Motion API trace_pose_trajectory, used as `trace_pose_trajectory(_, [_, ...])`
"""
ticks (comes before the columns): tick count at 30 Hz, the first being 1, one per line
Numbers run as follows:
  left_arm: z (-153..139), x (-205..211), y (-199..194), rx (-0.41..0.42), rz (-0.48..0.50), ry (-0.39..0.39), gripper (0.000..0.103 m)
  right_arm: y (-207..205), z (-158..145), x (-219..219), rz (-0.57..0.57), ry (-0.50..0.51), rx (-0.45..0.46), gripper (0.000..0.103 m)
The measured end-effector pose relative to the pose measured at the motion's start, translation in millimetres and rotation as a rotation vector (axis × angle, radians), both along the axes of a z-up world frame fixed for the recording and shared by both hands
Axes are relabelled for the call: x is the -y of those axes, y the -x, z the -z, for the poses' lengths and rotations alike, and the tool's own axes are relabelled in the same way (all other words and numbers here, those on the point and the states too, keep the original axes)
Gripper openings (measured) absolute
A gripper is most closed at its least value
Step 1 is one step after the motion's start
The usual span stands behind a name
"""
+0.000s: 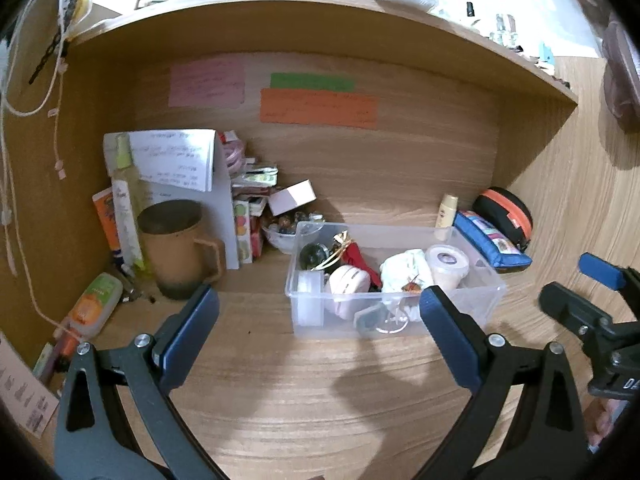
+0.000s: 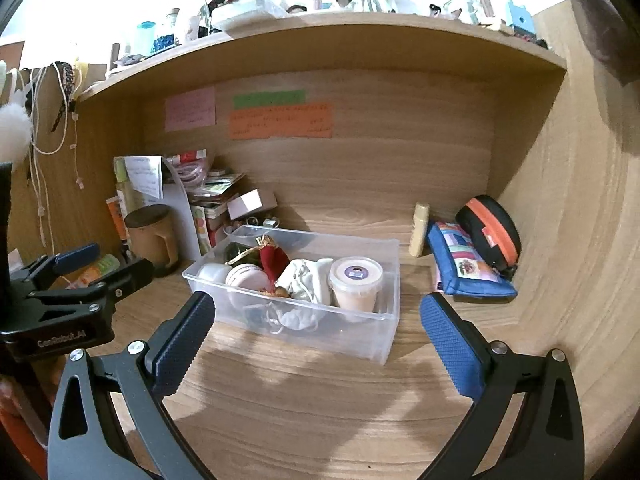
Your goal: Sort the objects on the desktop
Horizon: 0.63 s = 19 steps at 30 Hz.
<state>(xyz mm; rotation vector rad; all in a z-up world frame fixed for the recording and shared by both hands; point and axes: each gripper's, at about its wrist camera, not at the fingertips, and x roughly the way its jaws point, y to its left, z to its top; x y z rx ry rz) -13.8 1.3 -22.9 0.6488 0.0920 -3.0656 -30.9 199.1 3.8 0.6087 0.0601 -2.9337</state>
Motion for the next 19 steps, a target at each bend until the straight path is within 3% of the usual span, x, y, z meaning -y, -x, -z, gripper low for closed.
trace_pose_trajectory(12, [9,-15,-2,0.017,-0.055,0.039,0.102,-1,8,5,0.020,-0.050,0.006,0.103])
trace_pose_trajectory(19, [5,-24,-4,-0.007,-0.021,0.056,0.102,7,9,3,0.029,-0.044,0.016,0.103])
